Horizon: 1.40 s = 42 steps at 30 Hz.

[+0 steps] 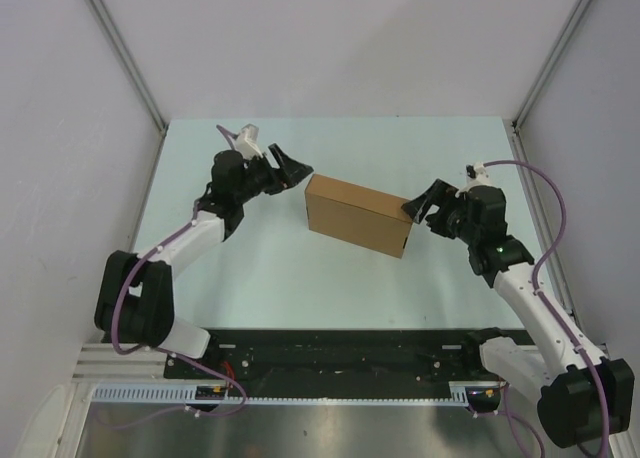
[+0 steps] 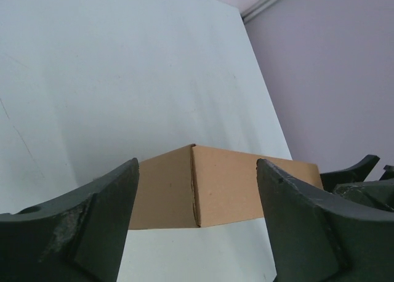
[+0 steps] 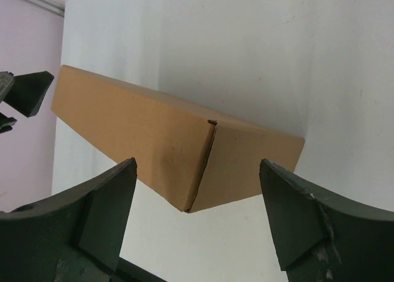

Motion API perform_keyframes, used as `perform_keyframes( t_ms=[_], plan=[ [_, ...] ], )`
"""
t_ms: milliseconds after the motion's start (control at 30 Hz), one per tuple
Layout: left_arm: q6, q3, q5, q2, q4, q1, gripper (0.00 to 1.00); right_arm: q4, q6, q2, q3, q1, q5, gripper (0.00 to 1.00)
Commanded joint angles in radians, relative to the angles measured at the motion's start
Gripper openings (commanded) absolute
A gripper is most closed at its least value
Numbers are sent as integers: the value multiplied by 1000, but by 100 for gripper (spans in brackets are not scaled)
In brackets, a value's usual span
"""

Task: Fold the paper box

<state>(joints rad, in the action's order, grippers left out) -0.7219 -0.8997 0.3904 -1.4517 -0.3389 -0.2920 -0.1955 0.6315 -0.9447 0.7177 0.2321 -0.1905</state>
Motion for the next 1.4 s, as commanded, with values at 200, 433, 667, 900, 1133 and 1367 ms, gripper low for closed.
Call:
perform_keyframes(
  t_ms=[200, 433, 667, 900, 1133, 1367],
  plan=[
    [58, 33, 145, -41, -61, 2, 72, 47, -36, -39, -26, 44, 33, 76],
    [61, 56, 162, -42, -80, -1, 72, 62, -39, -35, -76, 53, 54, 66],
    [64, 103, 160, -33, -91, -29, 69, 56, -44, 6, -124, 68, 63, 57],
    [35, 235, 124, 63, -107, -61, 62, -4, -29, 116, -198, 165, 138, 53],
    [27, 383, 35, 217, -34, -98, 60, -85, 11, 222, -280, 332, 304, 51],
    [-57, 589, -154, 450, 80, -133, 59, -182, 86, 293, -323, 453, 407, 50]
  ],
)
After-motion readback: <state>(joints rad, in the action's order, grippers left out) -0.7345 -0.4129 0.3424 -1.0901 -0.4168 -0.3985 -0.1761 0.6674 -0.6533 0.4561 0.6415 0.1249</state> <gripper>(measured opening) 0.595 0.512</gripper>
